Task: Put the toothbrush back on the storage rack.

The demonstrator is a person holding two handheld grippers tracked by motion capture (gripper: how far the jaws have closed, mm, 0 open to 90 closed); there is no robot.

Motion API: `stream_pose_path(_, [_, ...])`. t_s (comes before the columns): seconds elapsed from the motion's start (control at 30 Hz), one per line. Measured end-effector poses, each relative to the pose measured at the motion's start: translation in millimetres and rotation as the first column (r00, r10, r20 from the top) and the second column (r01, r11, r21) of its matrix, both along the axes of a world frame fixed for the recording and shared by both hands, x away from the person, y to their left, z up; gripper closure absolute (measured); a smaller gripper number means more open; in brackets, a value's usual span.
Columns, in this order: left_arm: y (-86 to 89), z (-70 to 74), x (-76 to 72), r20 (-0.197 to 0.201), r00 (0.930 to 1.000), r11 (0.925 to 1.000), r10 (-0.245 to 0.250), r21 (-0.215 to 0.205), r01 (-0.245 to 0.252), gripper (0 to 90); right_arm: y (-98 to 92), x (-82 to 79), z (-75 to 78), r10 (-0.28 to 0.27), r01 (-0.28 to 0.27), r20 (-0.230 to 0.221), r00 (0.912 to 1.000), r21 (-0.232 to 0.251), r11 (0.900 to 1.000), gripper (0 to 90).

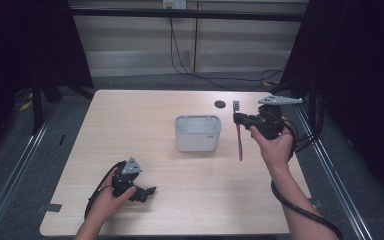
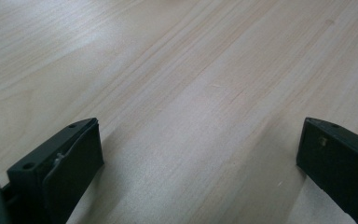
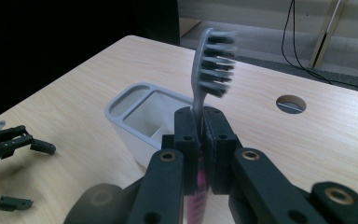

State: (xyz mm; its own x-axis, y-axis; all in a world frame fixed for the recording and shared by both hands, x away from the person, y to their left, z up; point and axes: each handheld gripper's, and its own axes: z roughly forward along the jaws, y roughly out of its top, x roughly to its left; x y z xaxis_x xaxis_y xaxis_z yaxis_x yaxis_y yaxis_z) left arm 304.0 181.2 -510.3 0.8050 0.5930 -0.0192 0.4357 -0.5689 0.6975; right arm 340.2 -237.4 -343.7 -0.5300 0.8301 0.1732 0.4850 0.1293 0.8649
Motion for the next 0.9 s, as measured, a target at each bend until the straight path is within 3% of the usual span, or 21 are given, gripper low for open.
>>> stream_pose_path(0.33, [0.0,0.0,0.1,0.001,1.0000,1.0000,0.000,0.000,0.000,0.0,3.8,4.4,9.7,-0.003,0.002,0.033,0.9995,0.032,0.999,85.1])
stream_pose_path(0.9, [0.0,0.0,0.1,0.001,1.0000,1.0000,0.000,0.000,0.000,0.0,10.0,7.2,20.0,0.003,-0.006,0.085,0.9964,0.031,1.000,85.0])
